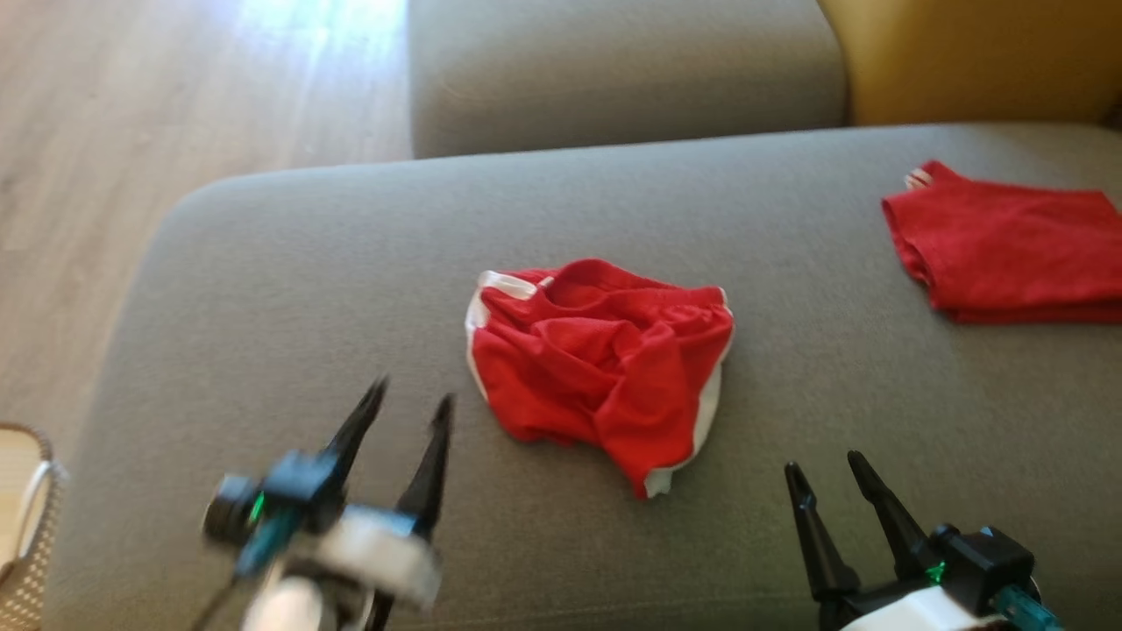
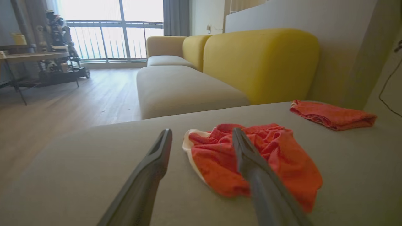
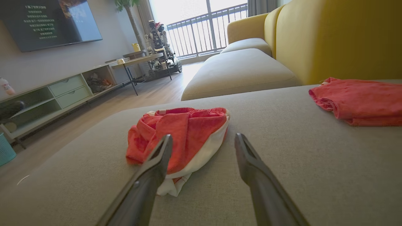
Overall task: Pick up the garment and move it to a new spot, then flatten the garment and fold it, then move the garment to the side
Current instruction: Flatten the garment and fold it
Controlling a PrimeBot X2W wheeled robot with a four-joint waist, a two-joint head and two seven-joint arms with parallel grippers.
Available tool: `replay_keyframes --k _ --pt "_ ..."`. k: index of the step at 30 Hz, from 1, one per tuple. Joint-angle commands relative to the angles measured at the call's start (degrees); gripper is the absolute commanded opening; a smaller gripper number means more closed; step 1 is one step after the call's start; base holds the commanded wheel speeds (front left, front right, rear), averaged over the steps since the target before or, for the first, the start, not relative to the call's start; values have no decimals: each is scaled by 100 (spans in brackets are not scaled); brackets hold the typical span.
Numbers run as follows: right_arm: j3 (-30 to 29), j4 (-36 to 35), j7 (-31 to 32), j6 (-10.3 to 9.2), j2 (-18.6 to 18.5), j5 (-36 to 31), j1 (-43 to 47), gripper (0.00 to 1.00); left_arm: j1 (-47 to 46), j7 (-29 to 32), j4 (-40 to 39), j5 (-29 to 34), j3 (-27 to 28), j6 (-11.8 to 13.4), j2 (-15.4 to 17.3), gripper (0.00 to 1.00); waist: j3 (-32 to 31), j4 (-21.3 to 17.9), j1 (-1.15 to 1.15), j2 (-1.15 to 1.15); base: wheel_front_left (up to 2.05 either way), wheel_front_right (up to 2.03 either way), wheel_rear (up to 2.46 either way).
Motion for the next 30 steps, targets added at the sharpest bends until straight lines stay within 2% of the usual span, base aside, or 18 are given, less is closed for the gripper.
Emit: replay_keyframes --k 1,4,9,13,16,20,24,30 --pt "154 -227 -54 -2 -59 -59 -364 100 -623 163 -146 -113 73 -87 76 100 245 -249 0 0 0 0 0" --pt "126 -305 -54 -2 -59 -55 -517 100 -1527 965 -103 -699 -414 -220 431 100 591 -509 0 0 0 0 0" --pt "82 -426 -54 -2 -59 82 -871 100 -3135 2512 -332 -2449 -1604 -229 1551 100 1222 -902 0 0 0 0 0" --pt "139 -476 -54 -2 -59 171 -1103 100 -4185 3466 -210 -3641 -2126 -230 2016 100 1548 -1159 0 0 0 0 0" --pt "165 -530 -54 -2 -59 210 -1272 100 -4836 3972 95 -4150 -2462 -231 2128 100 1749 -1329 0 0 0 0 0" --pt "192 -590 -54 -2 -59 228 -1458 100 -5491 4620 590 -4661 -2844 -231 2043 100 2045 -1536 0 0 0 0 0" --pt "190 -645 -54 -2 -59 304 -1644 100 -6144 5010 1031 -4750 -3183 -231 1990 100 2406 -1734 0 0 0 0 0" --pt "238 -675 -54 -2 -59 476 -1834 100 -6852 5264 1605 -4730 -3683 -231 1899 100 2789 -1967 0 0 0 0 0"
